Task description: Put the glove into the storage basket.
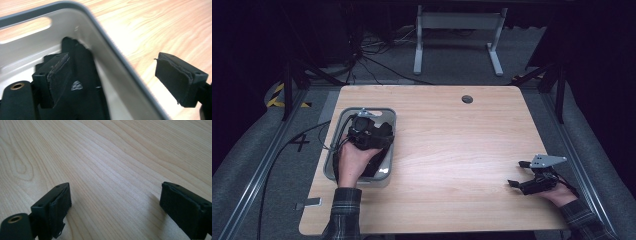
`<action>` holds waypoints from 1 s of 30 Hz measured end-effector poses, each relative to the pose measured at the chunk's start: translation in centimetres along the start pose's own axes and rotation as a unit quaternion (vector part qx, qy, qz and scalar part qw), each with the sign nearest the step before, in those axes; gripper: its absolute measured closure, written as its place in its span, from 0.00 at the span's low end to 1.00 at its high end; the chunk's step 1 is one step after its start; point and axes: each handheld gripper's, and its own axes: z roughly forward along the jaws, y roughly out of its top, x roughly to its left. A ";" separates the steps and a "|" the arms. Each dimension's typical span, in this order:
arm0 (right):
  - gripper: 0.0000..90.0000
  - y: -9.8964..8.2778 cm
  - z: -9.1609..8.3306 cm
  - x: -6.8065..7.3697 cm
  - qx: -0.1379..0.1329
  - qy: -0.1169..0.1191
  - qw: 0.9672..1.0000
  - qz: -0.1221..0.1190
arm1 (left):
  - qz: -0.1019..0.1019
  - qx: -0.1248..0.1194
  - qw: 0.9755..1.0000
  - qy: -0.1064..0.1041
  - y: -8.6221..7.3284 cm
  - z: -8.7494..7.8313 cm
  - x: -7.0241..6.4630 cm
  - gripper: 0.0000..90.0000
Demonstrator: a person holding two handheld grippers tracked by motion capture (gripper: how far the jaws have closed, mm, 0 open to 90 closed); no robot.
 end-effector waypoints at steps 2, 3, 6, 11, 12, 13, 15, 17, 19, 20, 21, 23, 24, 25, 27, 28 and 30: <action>0.12 0.0 0.0 0.0 0.000 0.000 1.000 0.000 | 0.004 -0.004 1.000 -0.006 0.2 0.1 -0.7 0.16; 0.12 0.0 0.0 0.0 0.000 0.000 1.000 0.000 | 0.008 -0.006 1.000 -0.009 0.4 0.3 -1.3 0.16; 0.12 0.0 0.0 0.0 0.000 0.000 1.000 0.000 | 0.016 -0.007 1.000 -0.019 0.6 0.6 -2.3 0.16; 0.12 0.0 0.0 0.0 0.000 0.000 1.000 0.000 | 0.032 -0.011 0.999 -0.030 1.0 1.4 -4.5 0.16; 0.12 0.0 0.0 0.0 0.000 0.000 1.000 0.000 | 0.033 -0.010 0.999 -0.036 1.0 1.8 -5.1 0.16; 0.12 0.0 0.0 0.0 0.000 0.000 1.000 0.000 | 0.035 -0.009 0.999 -0.040 1.0 2.0 -5.4 0.16; 0.12 0.0 0.0 0.0 0.000 0.000 1.000 0.000 | 0.037 -0.008 0.998 -0.043 1.0 2.4 -6.0 0.16; 0.12 0.0 0.0 0.0 0.000 0.000 1.000 0.000 | 0.046 -0.005 0.998 -0.049 0.9 3.2 -7.2 0.16; 0.12 0.0 0.0 0.0 0.000 0.000 1.000 0.000 | 0.052 -0.004 0.997 -0.056 0.9 3.7 -7.9 0.16; 0.12 0.0 0.0 0.0 0.000 0.000 1.000 0.000 | 0.056 -0.007 0.997 -0.055 0.8 4.0 -8.4 0.16; 0.12 0.0 0.0 0.0 0.000 0.000 1.000 0.000 | 0.058 -0.008 0.997 -0.057 0.8 4.2 -8.7 0.16; 0.12 0.0 0.0 0.0 0.000 0.000 1.000 0.000 | 0.063 -0.007 0.996 -0.062 0.7 4.8 -9.6 0.17; 0.12 0.0 0.0 0.0 0.000 0.000 1.000 0.000 | 0.065 -0.007 0.996 -0.062 0.6 5.0 -10.0 0.16; 0.12 0.0 0.0 0.0 0.000 0.000 1.000 0.000 | 0.069 -0.007 0.996 -0.064 0.5 5.2 -10.4 0.16; 0.12 0.0 0.0 0.0 0.000 0.000 1.000 0.000 | 0.072 -0.005 0.995 -0.066 0.5 5.5 -10.8 0.16; 0.12 0.0 0.0 0.0 0.000 0.000 1.000 0.000 | 0.077 -0.004 0.995 -0.070 0.3 5.9 -11.5 0.17; 0.12 0.0 0.0 0.0 0.000 0.000 1.000 0.000 | 0.078 -0.005 0.994 -0.071 0.2 6.1 -11.8 0.17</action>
